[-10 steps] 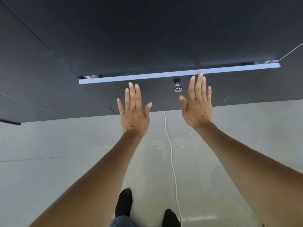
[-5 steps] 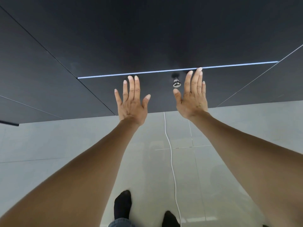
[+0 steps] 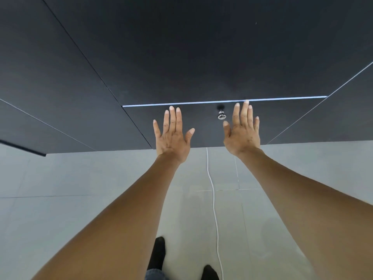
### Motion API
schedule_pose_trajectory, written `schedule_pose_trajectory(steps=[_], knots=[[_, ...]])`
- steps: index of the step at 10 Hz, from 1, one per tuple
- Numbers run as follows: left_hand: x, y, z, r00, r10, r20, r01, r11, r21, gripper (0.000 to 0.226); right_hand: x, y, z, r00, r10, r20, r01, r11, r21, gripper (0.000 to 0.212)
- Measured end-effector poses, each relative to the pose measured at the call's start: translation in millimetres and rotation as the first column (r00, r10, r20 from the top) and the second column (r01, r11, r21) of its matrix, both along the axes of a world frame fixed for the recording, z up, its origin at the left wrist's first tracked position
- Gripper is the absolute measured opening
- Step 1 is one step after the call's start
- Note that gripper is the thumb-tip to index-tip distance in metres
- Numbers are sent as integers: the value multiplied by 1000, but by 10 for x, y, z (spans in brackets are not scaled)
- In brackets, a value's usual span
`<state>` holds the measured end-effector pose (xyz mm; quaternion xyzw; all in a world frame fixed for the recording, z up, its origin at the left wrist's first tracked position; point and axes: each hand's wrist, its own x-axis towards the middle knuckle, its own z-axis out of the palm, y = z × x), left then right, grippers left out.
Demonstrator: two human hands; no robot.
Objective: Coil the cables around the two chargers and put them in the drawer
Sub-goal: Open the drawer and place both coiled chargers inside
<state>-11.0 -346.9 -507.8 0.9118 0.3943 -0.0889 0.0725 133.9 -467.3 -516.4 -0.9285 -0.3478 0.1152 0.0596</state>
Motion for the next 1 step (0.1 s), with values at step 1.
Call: schedule_pose_trajectory(steps=[1], knots=[[-222,-194,314,1000,29,0,-29,999,-21,68,-156,-132,382,999,4,-41,-3,999,40,56]])
